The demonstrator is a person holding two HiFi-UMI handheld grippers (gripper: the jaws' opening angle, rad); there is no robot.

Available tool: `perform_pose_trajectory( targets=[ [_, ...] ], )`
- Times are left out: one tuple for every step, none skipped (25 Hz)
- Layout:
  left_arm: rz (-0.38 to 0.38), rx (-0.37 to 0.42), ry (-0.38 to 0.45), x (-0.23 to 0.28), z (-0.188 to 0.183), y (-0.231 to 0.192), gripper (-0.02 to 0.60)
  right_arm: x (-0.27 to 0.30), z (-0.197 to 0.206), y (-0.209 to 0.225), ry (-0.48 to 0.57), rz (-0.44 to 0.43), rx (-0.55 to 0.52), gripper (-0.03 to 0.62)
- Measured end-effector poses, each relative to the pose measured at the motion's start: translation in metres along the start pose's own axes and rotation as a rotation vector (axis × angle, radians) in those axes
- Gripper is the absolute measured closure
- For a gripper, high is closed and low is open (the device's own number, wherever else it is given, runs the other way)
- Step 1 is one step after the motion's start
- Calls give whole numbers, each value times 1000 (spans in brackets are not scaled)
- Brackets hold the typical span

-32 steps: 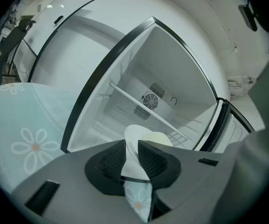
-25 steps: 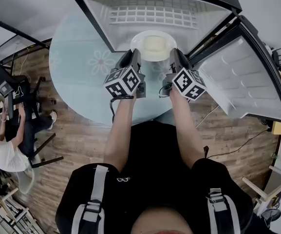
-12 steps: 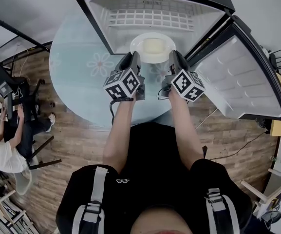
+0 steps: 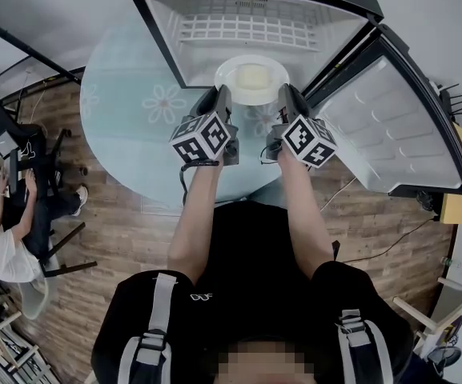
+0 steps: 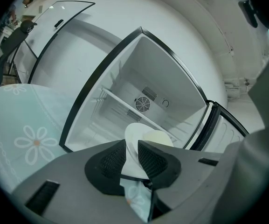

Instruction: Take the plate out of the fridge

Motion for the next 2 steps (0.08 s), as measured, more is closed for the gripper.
perform_pose_trajectory(
  targets=[
    [2,1,-2,1,0,1,510,0,-1,1,3,1,1,543],
    [5,1,-4,2,1,2,509,0,-1,2,6,3,2,543]
  ],
)
Point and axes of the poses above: the fingertips, and each gripper's own axes: x forward along the fingers, y to its right, z out of its underside, the point moved 5 cm from there along -x, backward along the fingers, and after that the axes turned 13 degrees about -x, right-handed, at the moved point
